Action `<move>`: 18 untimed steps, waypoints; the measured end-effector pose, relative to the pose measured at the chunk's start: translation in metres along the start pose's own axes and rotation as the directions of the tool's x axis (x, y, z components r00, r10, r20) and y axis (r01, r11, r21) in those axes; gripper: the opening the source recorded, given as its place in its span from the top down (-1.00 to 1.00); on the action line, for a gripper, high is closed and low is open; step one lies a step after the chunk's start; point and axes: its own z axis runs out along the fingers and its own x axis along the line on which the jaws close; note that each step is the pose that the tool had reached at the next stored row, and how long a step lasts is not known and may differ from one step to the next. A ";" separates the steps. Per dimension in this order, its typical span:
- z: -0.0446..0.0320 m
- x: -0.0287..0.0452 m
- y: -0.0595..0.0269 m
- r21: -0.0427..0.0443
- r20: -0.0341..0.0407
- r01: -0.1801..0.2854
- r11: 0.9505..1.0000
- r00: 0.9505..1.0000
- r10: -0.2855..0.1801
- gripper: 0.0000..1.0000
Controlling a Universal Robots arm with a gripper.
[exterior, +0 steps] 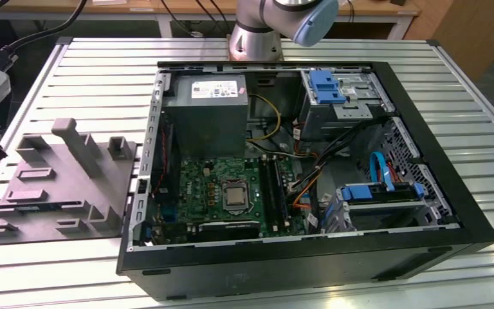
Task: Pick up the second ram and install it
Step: 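Pick up the second ram and move it above second insertion slot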
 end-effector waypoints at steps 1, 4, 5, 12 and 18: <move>0.0005 0.0000 0.0000 -0.001 -0.001 0.018 1.000 1.000 -0.018 0.80; 0.0019 0.0000 -0.0001 -0.002 -0.002 0.072 0.997 0.997 -0.072 0.80; 0.0024 0.0001 -0.0001 -0.003 -0.003 0.091 0.996 0.996 -0.091 0.80; 0.0056 0.0001 -0.0002 -0.007 -0.007 0.217 0.976 0.976 -0.217 0.80; 0.0076 0.0002 -0.0003 -0.011 -0.013 0.318 0.948 0.948 -0.318 0.80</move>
